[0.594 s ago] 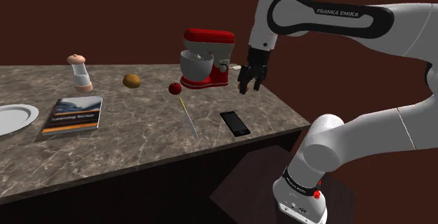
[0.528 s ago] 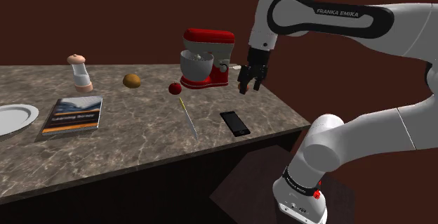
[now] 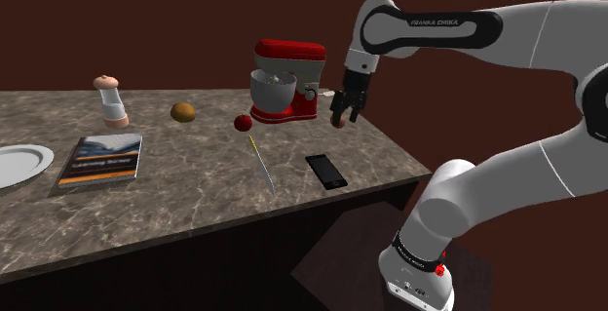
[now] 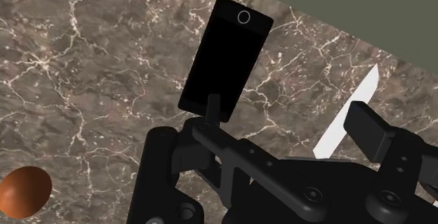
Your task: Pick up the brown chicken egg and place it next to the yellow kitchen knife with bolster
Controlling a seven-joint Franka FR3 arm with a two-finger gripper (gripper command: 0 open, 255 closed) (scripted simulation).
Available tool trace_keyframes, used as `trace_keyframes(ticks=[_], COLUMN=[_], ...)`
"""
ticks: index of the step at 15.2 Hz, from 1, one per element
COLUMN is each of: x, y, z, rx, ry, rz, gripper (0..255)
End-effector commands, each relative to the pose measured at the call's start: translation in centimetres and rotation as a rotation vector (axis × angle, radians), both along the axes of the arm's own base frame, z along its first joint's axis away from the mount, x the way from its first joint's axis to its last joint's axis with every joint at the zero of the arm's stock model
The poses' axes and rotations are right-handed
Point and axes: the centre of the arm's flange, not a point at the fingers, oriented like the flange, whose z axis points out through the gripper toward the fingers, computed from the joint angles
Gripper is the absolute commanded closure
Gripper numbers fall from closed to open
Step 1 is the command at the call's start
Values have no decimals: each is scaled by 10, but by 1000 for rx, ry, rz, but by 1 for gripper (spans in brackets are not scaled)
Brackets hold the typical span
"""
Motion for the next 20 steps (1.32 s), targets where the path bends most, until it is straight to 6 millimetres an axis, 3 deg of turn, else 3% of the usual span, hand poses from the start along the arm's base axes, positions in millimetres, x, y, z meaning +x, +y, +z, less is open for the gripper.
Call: trace_keyframes(ticks=[1, 20], x=[10, 108], y=[-23, -237], z=[-10, -97], rx=[3, 40], ry=[-9, -79], rz=[-3, -38], gripper=[0, 0])
